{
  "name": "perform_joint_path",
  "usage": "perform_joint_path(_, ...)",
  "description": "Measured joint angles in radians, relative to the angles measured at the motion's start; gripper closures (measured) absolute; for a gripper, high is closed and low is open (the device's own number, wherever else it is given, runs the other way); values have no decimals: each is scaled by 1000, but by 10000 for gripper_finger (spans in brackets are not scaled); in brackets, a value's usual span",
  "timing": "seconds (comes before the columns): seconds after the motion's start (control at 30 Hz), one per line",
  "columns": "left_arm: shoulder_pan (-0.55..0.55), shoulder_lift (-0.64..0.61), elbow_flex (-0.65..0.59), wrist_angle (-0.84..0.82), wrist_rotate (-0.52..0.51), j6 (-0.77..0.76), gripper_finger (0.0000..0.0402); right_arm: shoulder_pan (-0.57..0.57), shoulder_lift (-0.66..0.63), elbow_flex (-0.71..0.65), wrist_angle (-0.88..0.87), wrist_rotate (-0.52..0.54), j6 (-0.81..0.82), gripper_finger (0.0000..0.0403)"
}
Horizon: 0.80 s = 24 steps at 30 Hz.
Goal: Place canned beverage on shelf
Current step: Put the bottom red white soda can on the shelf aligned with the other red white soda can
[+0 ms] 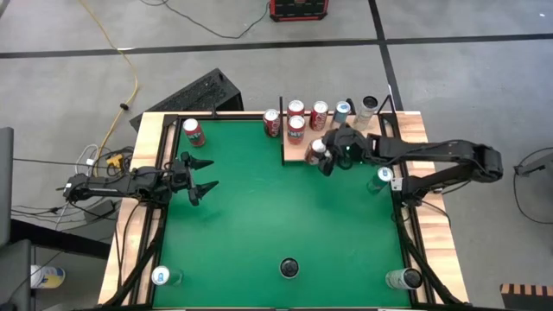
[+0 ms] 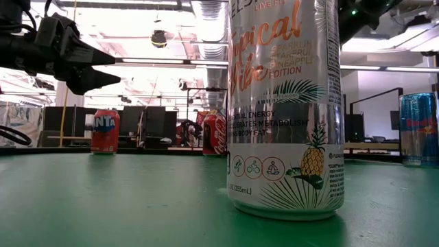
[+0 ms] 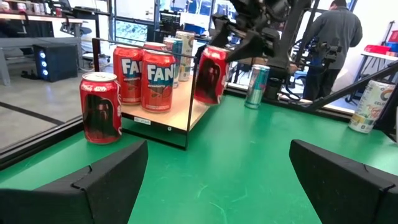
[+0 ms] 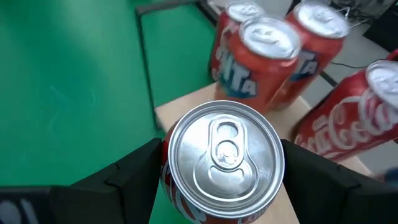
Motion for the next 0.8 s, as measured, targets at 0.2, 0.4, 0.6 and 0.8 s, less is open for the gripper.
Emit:
perform_joint_path(0.2, 0, 0, 0, 0, 0, 0, 24, -97, 22, 0, 12, -73, -3, 91)
perform_joint_path(0.4, 0, 0, 0, 0, -2, 0, 24, -147, 27, 0, 12, -76, -7, 91)
perform_joint_path(0.6, 0, 0, 0, 0, -2, 0, 24, -168, 27, 0, 18, -90, -21, 91)
perform_joint_path(0.8, 0, 0, 0, 0, -2, 0, 24, -189, 27, 0, 16, -99, -29, 91)
